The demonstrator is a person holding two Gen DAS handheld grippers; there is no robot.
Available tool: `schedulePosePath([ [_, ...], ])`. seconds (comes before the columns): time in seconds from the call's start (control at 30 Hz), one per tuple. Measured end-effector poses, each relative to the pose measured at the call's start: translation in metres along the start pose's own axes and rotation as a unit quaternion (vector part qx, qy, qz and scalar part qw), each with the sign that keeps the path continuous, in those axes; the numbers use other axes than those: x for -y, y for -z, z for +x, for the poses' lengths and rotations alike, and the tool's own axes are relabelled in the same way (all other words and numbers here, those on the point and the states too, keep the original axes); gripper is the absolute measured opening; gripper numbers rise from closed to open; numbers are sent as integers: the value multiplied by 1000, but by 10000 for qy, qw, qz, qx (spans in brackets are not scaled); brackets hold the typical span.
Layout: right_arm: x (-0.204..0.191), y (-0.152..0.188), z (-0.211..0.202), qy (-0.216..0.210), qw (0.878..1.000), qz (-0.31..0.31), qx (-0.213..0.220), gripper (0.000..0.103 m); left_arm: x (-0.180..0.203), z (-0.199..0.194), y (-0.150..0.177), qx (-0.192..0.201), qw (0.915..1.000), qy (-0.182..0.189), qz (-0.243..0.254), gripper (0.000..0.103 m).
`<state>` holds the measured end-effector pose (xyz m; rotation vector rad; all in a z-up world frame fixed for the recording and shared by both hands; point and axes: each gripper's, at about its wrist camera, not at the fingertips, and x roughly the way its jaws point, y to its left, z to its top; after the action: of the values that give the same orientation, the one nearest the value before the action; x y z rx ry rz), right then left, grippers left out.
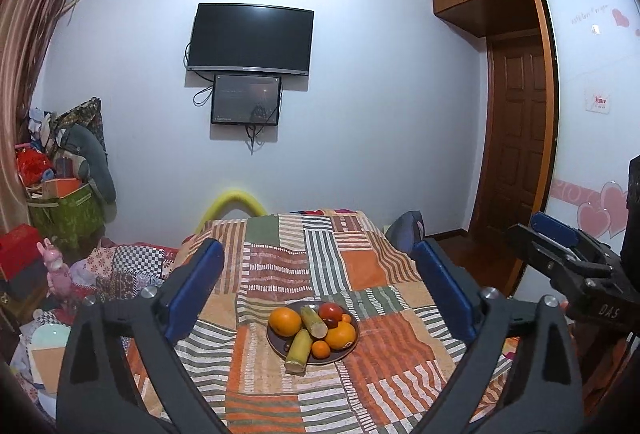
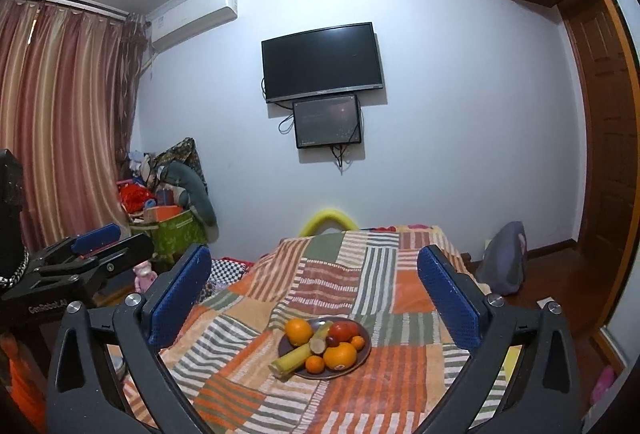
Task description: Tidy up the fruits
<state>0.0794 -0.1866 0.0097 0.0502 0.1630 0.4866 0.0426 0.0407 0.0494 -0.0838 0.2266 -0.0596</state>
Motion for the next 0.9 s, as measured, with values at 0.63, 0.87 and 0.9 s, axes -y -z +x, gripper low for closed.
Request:
schedulePosePath([
  [0.63, -7, 3, -12, 37, 9999, -132, 71, 103, 0, 2, 3, -70, 9999, -92, 25, 103],
  [0.87, -7, 3, -14, 59, 9998, -139, 95, 103, 4, 3, 5, -100, 9998, -133, 78, 103],
  [0.9, -7, 3, -14, 71, 9998, -133, 98, 103, 4, 3, 5, -101, 9998, -140, 90, 103],
])
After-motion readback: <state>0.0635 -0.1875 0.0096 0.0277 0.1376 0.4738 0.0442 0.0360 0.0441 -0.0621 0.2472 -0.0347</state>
